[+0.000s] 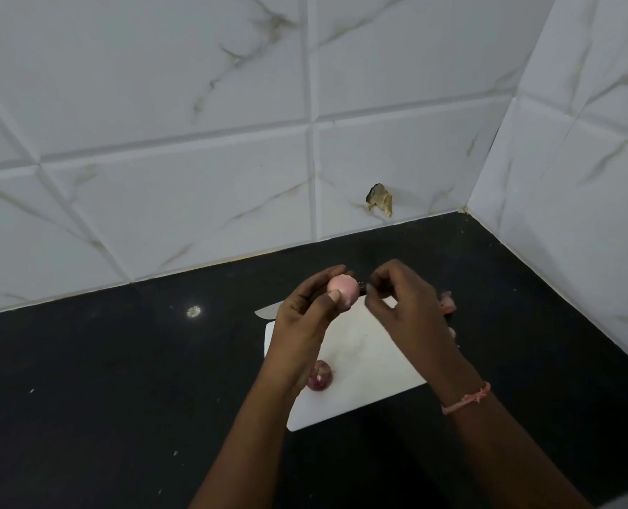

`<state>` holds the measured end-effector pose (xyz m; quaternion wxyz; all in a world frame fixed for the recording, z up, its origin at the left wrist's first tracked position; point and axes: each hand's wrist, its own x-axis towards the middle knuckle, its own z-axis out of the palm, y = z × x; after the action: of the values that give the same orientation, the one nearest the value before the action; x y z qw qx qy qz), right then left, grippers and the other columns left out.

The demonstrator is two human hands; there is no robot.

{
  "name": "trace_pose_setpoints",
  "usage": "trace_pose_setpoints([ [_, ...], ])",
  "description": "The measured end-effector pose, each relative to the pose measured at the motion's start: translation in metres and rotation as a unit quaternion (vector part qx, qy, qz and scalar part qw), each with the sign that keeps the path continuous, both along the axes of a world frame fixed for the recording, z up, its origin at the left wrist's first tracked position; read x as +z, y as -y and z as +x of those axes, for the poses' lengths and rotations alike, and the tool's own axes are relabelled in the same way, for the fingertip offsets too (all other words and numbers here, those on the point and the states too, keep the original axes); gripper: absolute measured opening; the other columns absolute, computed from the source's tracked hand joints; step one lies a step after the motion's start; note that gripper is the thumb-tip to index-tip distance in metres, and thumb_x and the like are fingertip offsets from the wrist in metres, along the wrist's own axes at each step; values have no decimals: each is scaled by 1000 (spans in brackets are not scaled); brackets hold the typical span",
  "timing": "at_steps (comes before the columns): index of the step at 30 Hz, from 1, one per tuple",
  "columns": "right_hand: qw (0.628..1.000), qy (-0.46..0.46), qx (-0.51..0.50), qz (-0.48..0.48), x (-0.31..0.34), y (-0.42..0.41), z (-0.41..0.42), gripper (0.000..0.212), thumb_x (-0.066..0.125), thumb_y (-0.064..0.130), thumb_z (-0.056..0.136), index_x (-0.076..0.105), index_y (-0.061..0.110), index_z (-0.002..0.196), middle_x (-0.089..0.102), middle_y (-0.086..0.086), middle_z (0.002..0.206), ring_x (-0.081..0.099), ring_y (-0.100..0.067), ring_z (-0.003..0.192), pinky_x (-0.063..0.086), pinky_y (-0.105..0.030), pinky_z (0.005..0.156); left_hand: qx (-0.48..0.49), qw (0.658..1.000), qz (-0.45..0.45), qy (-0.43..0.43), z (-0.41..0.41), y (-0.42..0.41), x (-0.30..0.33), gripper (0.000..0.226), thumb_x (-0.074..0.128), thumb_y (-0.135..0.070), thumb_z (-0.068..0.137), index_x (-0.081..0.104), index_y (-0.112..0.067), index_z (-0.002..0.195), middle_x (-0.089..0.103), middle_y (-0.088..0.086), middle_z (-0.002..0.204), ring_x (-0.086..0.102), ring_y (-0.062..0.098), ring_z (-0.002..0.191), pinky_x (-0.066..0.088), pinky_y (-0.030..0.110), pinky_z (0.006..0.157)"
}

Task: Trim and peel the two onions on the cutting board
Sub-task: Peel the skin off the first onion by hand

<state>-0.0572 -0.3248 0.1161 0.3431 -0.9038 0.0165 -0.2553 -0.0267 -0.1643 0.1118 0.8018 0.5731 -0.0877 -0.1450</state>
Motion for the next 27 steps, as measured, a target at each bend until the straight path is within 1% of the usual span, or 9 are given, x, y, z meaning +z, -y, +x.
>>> trace_pose_setpoints([
  [3, 998, 28, -61, 9, -2, 22, 5, 20, 68, -5, 79, 58, 13, 78, 57, 4, 83, 56, -9, 78, 51, -22, 69, -3, 1000, -18, 10, 2, 0, 1, 36, 64, -11, 80, 72, -19, 115, 71, 2, 123, 63, 23, 121, 49, 45, 105],
  [6, 997, 52, -59, 10, 0, 30, 7, 27, 59, -9, 83, 65, 17, 77, 61, 8, 84, 55, -11, 90, 42, -10, 75, 5, 999, -30, 20, 4, 0, 1, 41, 68, -5, 78, 67, -17, 118, 69, 5, 125, 62, 24, 122, 47, 47, 107],
  [9, 976, -56, 39, 209, 9, 21, 6, 22, 44, 25, 102, 64, 30, 109, 67, 9, 99, 63, -7, 94, 51, -18, 79, 14, 999, -35, 11, 4, 2, 3, 49, 72, 2, 77, 61, -16, 121, 70, 4, 122, 64, 21, 119, 51, 39, 101],
  [11, 936, -106, 125, 312, 14, 12, 5, 33, 47, 48, 96, 58, 33, 122, 68, 5, 105, 69, -16, 88, 57, -30, 68, 19, 999, -27, 20, 4, 4, 4, 51, 72, 11, 80, 59, -13, 124, 70, 5, 121, 66, 19, 116, 53, 31, 95],
  [12, 927, -112, 159, 322, 14, 8, 4, 38, 54, 50, 93, 57, 30, 125, 67, 4, 106, 70, -21, 85, 58, -34, 64, 21, 999, -24, 28, 4, 4, 5, 51, 71, 13, 81, 58, -9, 125, 70, 6, 121, 66, 20, 115, 54, 29, 91],
  [15, 939, -94, 172, 282, 13, -3, 0, 43, 69, 36, 84, 58, 23, 123, 68, 5, 107, 70, -22, 85, 60, -36, 66, 35, 998, -9, 53, 4, 6, 1, 50, 71, 10, 81, 56, -3, 127, 70, 8, 120, 68, 20, 113, 55, 25, 86],
  [18, 920, -98, 133, 357, 8, -7, 1, 30, 63, 27, 89, 60, 12, 115, 71, -3, 98, 72, -24, 79, 61, -36, 67, 45, 996, 31, 65, 3, 8, -2, 41, 73, -1, 85, 64, -10, 123, 72, -1, 116, 68, 12, 109, 54, 22, 87],
  [23, 951, -154, 54, 261, -12, 2, 27, 15, 55, 28, 98, 65, 18, 93, 71, 3, 89, 69, -12, 85, 60, -35, 73, 82, 993, 88, 16, 14, -3, -22, 30, 75, -15, 88, 70, -24, 117, 72, -10, 112, 67, 9, 108, 58, 28, 89],
  [27, 971, -175, -36, 156, -53, 18, 71, 15, 59, 8, 94, 68, 16, 103, 69, 1, 103, 64, -12, 93, 51, -25, 83, 142, 982, 116, -55, 27, -21, -46, 33, 77, -12, 85, 71, -28, 113, 71, -7, 113, 66, 14, 108, 55, 30, 85],
])
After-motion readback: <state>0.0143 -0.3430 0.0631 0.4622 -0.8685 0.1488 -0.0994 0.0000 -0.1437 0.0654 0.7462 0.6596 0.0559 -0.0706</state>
